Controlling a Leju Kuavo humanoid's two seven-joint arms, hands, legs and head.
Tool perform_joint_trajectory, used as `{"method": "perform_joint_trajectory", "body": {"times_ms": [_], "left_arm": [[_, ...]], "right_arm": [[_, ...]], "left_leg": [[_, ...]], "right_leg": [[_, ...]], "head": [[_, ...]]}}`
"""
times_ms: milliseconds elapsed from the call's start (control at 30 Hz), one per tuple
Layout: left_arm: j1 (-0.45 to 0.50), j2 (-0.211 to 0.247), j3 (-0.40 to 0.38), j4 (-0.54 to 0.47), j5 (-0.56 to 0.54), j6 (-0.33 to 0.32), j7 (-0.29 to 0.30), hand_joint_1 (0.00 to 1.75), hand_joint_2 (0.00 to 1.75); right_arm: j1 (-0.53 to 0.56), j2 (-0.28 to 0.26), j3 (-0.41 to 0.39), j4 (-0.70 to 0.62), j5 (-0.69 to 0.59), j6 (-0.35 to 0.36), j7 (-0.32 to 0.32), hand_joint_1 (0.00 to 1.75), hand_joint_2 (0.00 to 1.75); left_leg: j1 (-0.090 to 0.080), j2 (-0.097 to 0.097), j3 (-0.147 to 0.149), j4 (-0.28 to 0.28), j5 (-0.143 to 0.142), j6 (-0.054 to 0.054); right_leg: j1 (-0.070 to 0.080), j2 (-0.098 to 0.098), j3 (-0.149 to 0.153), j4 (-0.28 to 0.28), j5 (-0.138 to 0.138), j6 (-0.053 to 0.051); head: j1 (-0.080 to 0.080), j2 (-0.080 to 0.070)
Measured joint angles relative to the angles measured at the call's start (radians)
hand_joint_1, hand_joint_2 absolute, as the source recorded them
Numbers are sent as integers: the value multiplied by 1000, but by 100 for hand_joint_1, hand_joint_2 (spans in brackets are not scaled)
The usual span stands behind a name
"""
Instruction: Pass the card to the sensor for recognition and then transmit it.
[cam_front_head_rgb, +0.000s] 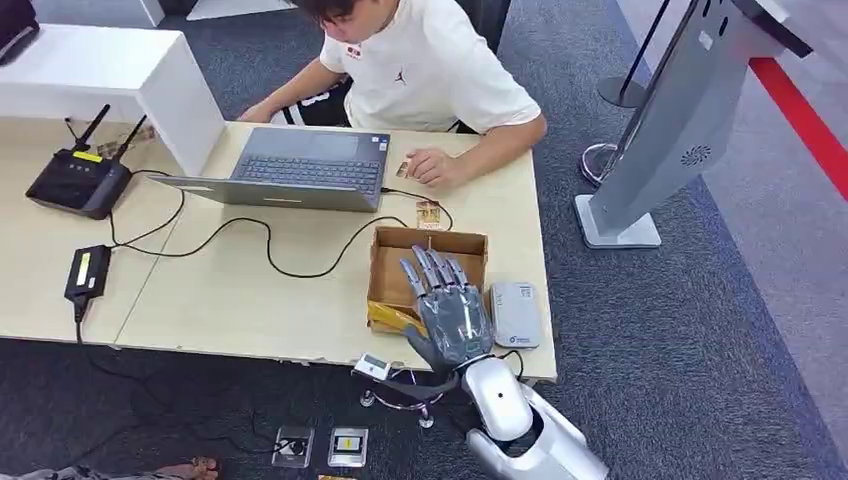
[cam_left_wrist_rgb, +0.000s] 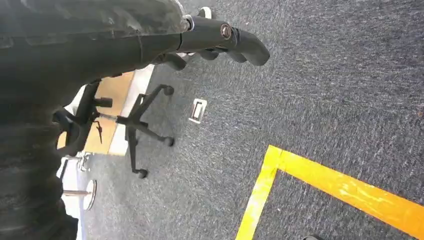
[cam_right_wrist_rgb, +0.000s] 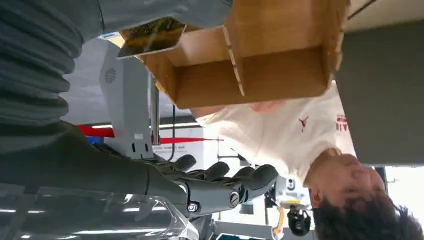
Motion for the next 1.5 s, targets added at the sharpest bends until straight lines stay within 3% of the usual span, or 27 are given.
{"method": "perform_joint_trajectory", "body": {"times_ms": [333, 933, 1500], "left_arm": [[0, 0, 0, 0, 7, 0, 0, 0, 175], [0, 0, 0, 0, -5, 0, 7, 0, 175], [0, 0, 0, 0, 2, 7, 8, 0, 175]], "right_arm": [[-16, 23, -1, 103, 24, 16, 26, 0, 175], [-22, 19, -42, 149, 51, 14, 78, 0, 175], [-39, 13, -79, 206, 32, -16, 67, 2, 175]], "left_leg": [[0, 0, 0, 0, 0, 0], [0, 0, 0, 0, 0, 0], [0, 0, 0, 0, 0, 0]], "right_leg": [[0, 0, 0, 0, 0, 0], [0, 0, 0, 0, 0, 0], [0, 0, 0, 0, 0, 0]], "head": [[0, 0], [0, 0], [0, 0]]}}
